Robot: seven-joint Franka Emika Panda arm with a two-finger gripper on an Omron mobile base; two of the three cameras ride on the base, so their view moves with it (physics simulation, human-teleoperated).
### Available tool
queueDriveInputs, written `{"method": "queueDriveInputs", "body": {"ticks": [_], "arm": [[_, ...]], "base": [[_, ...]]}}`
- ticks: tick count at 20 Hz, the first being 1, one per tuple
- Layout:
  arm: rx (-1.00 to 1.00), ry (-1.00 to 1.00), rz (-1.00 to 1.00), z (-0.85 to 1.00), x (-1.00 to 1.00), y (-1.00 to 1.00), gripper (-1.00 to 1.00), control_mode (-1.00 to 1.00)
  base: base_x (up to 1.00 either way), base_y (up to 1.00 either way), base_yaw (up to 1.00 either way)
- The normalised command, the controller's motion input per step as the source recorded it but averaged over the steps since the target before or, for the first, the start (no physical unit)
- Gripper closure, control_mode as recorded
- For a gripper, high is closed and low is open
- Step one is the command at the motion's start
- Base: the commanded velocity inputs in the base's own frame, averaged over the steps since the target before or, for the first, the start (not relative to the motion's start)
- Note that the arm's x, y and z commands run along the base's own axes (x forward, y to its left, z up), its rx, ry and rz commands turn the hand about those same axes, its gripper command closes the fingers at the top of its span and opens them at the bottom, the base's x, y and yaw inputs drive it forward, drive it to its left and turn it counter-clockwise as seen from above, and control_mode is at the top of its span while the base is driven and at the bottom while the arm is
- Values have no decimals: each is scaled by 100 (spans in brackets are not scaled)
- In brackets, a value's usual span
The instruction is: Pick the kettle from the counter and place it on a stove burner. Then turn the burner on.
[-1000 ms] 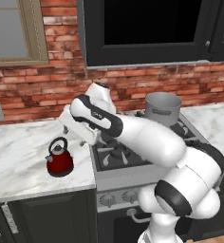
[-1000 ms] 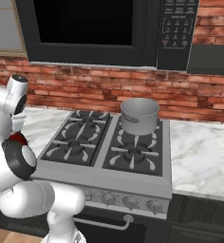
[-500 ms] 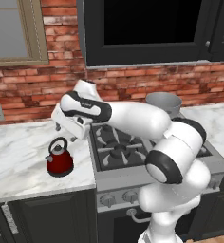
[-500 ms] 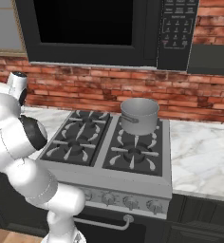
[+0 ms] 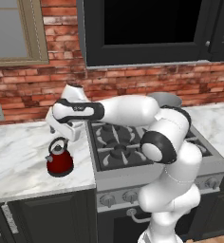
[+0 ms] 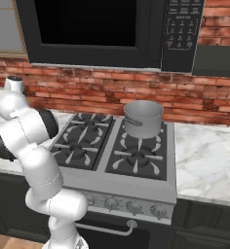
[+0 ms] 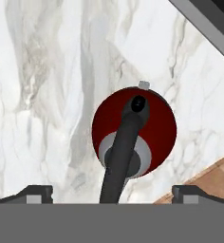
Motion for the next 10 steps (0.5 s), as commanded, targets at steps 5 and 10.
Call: {"method": "queueDriveInputs", "body": {"ticks": [5,10], "arm": [[-9,3,-3,-27,29,20,-100,-100],[-5,4,0,-22,9,8,-100,-100]], "base": [[0,0,0],[0,0,0]]}}
